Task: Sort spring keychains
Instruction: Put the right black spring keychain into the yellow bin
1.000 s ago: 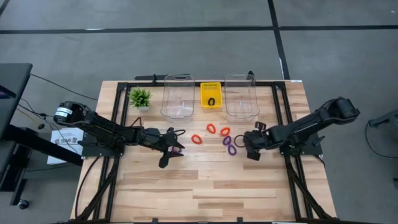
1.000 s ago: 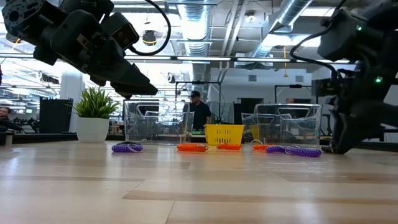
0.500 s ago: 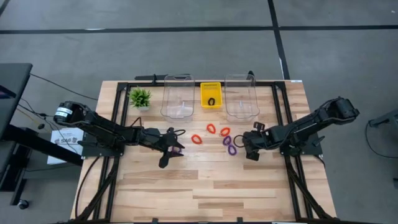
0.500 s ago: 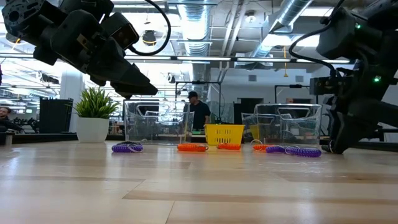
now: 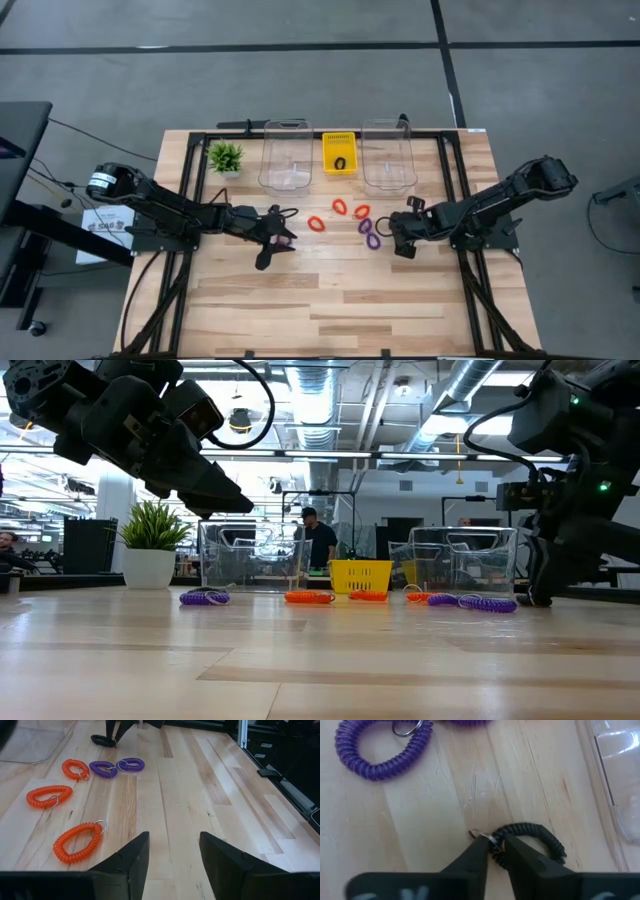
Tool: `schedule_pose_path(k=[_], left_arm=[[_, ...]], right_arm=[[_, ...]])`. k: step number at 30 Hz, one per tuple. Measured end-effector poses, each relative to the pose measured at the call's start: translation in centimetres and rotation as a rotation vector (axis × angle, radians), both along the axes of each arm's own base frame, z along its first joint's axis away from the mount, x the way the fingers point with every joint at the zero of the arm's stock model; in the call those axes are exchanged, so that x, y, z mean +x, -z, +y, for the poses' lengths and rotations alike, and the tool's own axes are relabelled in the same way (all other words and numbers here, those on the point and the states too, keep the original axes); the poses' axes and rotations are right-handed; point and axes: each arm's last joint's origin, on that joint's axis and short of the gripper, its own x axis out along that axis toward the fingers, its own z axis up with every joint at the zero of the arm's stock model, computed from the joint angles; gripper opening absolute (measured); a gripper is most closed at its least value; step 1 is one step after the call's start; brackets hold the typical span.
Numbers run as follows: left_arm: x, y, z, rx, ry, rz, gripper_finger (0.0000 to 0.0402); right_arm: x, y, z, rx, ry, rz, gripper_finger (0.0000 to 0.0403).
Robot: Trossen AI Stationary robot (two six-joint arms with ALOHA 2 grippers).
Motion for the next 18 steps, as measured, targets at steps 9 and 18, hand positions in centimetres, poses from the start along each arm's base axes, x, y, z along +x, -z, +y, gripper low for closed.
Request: schedule_pose_path(k=[9,18], left_arm=[[0.0,0.0,0.0,0.0,0.0,0.0,0.0172],[0.0,0.0,0.0,0.0,0.0,0.0,0.0172]], right_arm=[[0.1,-0.2,0.1,0.03,-0.006,-0.001,0.001],[2.8,-3.5,1.0,0.063,-0.07,-0.104,0.0002]])
